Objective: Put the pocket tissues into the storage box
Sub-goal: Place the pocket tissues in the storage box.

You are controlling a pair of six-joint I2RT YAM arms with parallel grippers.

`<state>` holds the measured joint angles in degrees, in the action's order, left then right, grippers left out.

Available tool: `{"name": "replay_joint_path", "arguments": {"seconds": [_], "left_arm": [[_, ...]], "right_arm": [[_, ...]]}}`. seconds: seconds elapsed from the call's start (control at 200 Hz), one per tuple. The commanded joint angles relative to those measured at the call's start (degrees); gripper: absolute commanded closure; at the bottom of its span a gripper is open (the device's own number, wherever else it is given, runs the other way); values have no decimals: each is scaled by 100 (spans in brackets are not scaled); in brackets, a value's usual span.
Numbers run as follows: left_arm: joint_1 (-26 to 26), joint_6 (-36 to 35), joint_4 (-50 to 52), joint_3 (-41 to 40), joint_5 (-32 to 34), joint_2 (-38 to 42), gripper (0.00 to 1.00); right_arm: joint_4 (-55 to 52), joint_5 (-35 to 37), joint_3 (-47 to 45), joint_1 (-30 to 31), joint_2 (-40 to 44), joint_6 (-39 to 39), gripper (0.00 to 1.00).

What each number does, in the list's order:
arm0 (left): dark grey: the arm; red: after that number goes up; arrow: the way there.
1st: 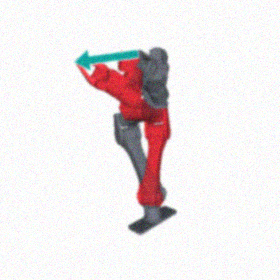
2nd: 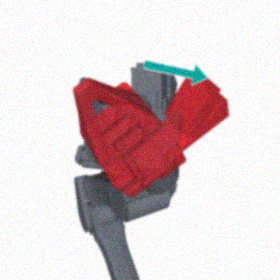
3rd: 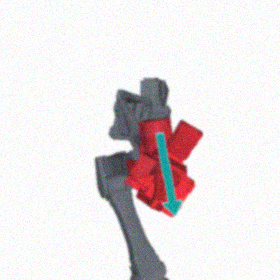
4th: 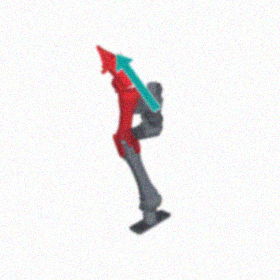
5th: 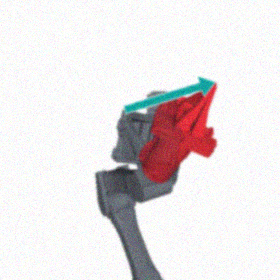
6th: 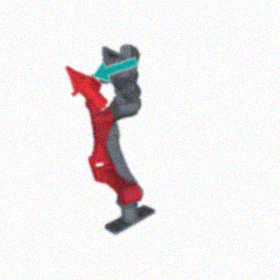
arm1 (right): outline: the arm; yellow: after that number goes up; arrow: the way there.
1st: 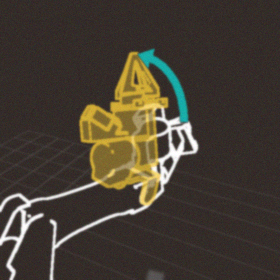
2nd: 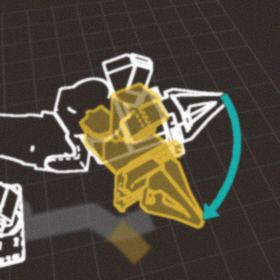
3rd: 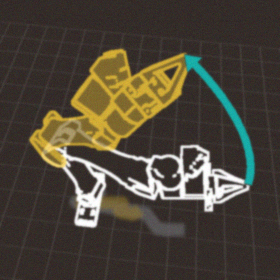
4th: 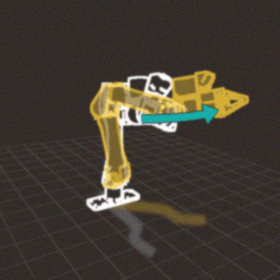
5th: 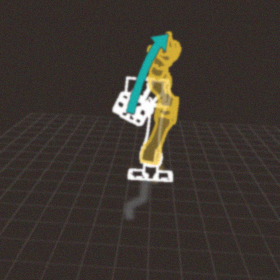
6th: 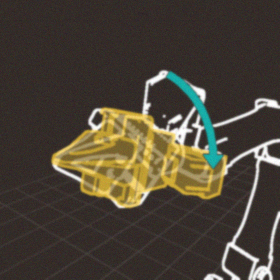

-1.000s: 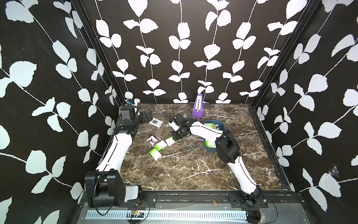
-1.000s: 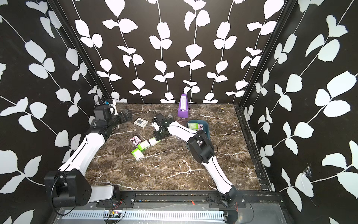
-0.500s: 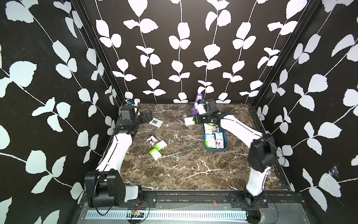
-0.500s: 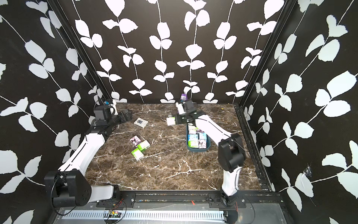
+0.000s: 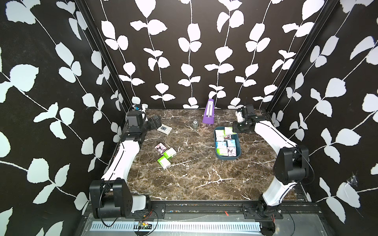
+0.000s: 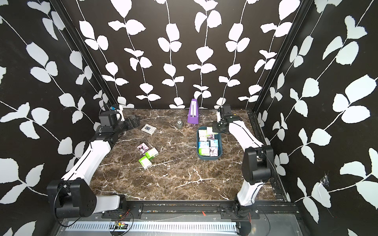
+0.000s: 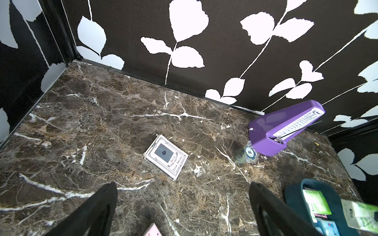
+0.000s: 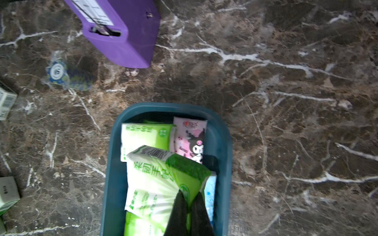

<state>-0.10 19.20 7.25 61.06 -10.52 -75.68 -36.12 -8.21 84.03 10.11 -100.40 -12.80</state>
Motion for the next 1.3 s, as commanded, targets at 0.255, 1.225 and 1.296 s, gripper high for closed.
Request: {"name": "replay_joint_path", "arguments": {"seconds": [0.255, 1.225, 1.296], "left_arm": [[-22, -62, -69, 258, -98, 47, 1], [-20, -171, 31, 187, 20, 159, 1], [-20, -163, 29, 172, 26, 162, 1]], "right_arm": [[-153, -1, 163, -329, -314, 680, 100], [29, -456, 949, -303, -1254, 682, 100], [26, -464, 920, -267, -1263, 692, 100]]}}
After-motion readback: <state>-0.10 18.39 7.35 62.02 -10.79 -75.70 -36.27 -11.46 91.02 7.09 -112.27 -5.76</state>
